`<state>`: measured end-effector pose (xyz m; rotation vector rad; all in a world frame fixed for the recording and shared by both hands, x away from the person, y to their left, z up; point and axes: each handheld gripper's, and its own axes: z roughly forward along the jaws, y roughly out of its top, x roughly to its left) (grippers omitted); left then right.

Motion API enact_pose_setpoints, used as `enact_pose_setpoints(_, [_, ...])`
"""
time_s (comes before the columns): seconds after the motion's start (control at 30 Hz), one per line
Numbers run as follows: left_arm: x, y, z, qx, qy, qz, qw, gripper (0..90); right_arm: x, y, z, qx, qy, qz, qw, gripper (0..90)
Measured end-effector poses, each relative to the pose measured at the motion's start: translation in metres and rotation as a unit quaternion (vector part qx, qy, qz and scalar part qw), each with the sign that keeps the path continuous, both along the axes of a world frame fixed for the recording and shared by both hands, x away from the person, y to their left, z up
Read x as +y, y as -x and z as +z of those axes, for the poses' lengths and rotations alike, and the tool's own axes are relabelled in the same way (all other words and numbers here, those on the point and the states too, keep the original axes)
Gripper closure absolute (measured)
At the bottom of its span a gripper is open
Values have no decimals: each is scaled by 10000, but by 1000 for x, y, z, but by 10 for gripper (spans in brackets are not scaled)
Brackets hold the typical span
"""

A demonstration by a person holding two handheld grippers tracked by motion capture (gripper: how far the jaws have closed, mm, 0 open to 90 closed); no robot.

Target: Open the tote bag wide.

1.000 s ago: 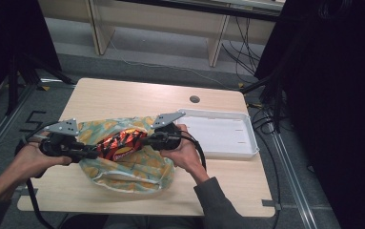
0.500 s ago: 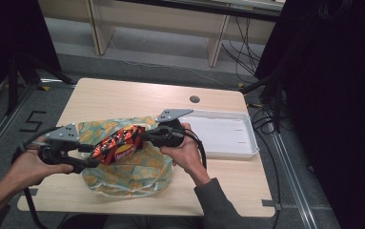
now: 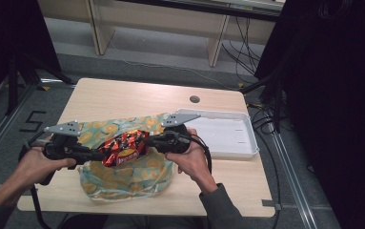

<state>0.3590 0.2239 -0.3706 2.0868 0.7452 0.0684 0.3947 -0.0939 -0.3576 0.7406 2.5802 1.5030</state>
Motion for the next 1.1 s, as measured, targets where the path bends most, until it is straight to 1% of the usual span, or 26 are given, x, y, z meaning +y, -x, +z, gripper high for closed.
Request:
enact_pose_setpoints(0.03, [-1,-2,0,21,-7,57,10000,848,-1,0,-2,41,7,-11,10000,886])
enact_pose_setpoints(0.1, [-2,-8,-2,54,-53,40,10000,847,-2,-2,-8,57,42,-64,10000,854])
enact_pose_setpoints(0.13, [-2,-11,-4,101,-28,102,9999,845,-4,-2,-11,87,139,-100,9998,828])
enact_pose_setpoints(0.17, [-1,-14,-5,103,-8,106,9999,845,-4,-3,-14,70,169,-104,9998,809])
enact_pose_setpoints(0.2, [-1,-16,-5,151,27,205,9997,846,-3,-4,-18,1,199,-73,9998,793])
enact_pose_setpoints(0.23, [0,-19,-4,136,7,121,9998,845,-3,-6,-21,-45,241,45,9997,779])
enact_pose_setpoints(0.27, [0,-20,-3,139,2,139,9998,845,-1,-6,-24,-47,303,29,9995,760])
enact_pose_setpoints(0.3, [0,-22,-3,223,9,96,9997,845,-1,-7,-25,-136,367,33,9992,743])
enact_pose_setpoints(0.33, [0,-24,-3,204,-8,54,9998,846,2,-11,-28,-307,316,71,9990,735])
enact_pose_setpoints(0.37, [-1,-26,-2,252,-21,72,9997,847,3,-11,-28,-259,390,60,9989,734])
enact_pose_setpoints(0.4, [0,-27,-3,236,-17,44,9997,847,5,-14,-29,-456,359,150,9982,734])
enact_pose_setpoints(0.43, [0,-28,-2,279,-38,30,9996,846,6,-15,-29,-523,380,179,9977,740])
enact_pose_setpoints(0.47, [1,-28,-2,258,-38,60,9996,846,7,-15,-30,-584,391,174,9974,747])
enact_pose_setpoints(0.5, [2,-29,-2,302,-23,22,9995,846,9,-15,-30,-667,349,142,9971,762])
enact_pose_setpoints(0.57, [2,-29,-1,320,-23,42,9995,843,9,-14,-30,-681,272,160,9972,826])
enact_pose_setpoints(0.6, [3,-29,-1,328,-28,34,9995,841,10,-14,-30,-704,266,143,9971,851])
enact_pose_setpoints(0.63, [2,-28,-1,326,-36,51,9994,838,9,-14,-29,-705,321,151,9969,877])
enact_pose_setpoints(0.7, [2,-28,-1,300,-9,101,9995,832,11,-13,-30,-753,297,31,9967,900])
enact_pose_setpoints(0.77, [4,-29,0,309,-12,96,9995,829,11,-11,-30,-747,266,-90,9968,900])
enact_pose_setpoints(0.8, [5,-29,-1,288,12,134,9995,827,11,-10,-29,-745,242,-105,9969,900])
enact_pose_setpoints(0.9, [6,-28,0,329,32,140,9994,823,10,-8,-26,-627,236,-85,9977,900])
enact_pose_setpoints(0.97, [5,-28,1,253,-11,168,9995,823,11,-6,-26,-569,190,-104,9981,900])
enact_pose_setpoints(1.0, [5,-29,1,249,-25,115,9996,823,11,-6,-26,-664,208,-76,9975,900])
enact_pose_setpoints(1.03, [5,-29,1,262,-26,140,9996,821,11,-6,-27,-700,189,-58,9974,900])
enact_pose_setpoints(1.07, [6,-29,0,240,-9,169,9996,821,11,-5,-26,-656,206,-41,9976,900])
enact_pose_setpoints(1.1, [6,-29,0,285,-4,126,9995,820,10,-2,-25,-567,211,-99,9981,900])
